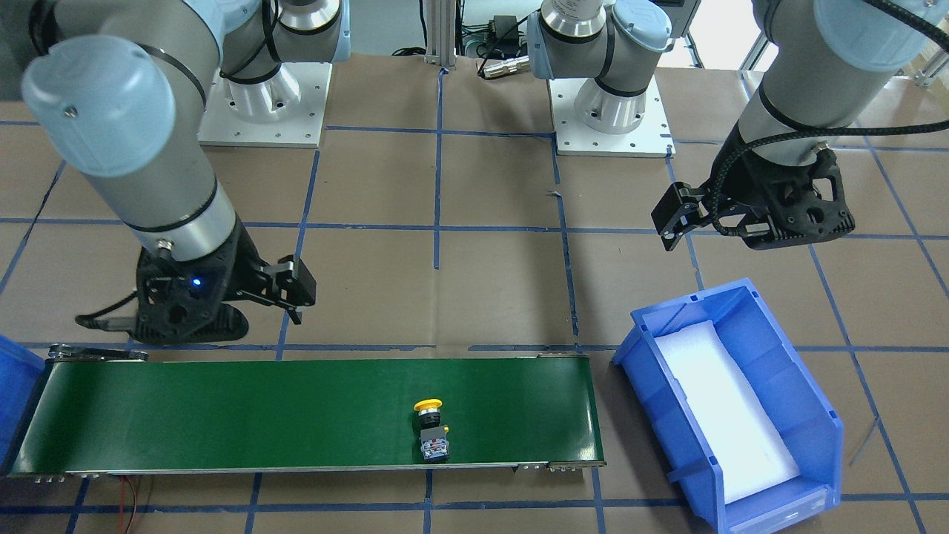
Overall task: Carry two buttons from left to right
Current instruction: 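Raise the left gripper back over its bin while the right gripper moves toward the button, then lower the right gripper and grasp the yellow-capped button on the conveyor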
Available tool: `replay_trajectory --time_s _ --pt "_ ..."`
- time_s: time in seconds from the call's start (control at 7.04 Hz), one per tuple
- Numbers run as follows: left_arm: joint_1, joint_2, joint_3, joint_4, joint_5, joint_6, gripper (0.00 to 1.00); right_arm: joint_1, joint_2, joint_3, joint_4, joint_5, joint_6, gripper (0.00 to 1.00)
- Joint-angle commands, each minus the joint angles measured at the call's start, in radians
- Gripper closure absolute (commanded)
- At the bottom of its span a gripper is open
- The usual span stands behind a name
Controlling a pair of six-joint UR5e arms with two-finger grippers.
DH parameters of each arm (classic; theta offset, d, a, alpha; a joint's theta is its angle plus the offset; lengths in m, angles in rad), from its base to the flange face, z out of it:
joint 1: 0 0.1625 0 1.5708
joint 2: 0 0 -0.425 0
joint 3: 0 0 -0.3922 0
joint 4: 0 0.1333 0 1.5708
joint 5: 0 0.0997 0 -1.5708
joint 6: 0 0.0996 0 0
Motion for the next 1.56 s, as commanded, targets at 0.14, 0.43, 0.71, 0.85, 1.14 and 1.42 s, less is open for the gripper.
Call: replay_trajectory --time_s 0.14,0.43,0.71,0.85,1.14,1.42 --pt "-0.002 -0.001 -0.007 0.0 -0.057 -0.002 0.0 0.072 0.208 -0.128 -0.12 0.008 0.067 0.0" --pt "0.0 0.0 -0.01 0.0 -0.054 -0.002 0.0 0.124 0.312 -0.239 -0.12 -0.003 0.122 0.0" --pt "0.0 0.005 -0.012 0.0 -0.048 0.0 0.0 0.149 0.347 -0.261 -0.123 -0.009 0.145 0.0" --pt "0.003 0.006 -0.01 0.0 -0.048 0.0 0.0 0.154 0.353 -0.255 -0.124 -0.009 0.154 0.01" --pt "0.001 0.006 -0.013 -0.001 -0.047 0.0 0.0 0.164 0.366 -0.252 -0.127 -0.047 0.153 0.02" --pt "0.006 0.005 -0.01 0.0 -0.048 0.009 0.0 0.166 0.402 -0.261 -0.16 -0.046 0.153 0.02"
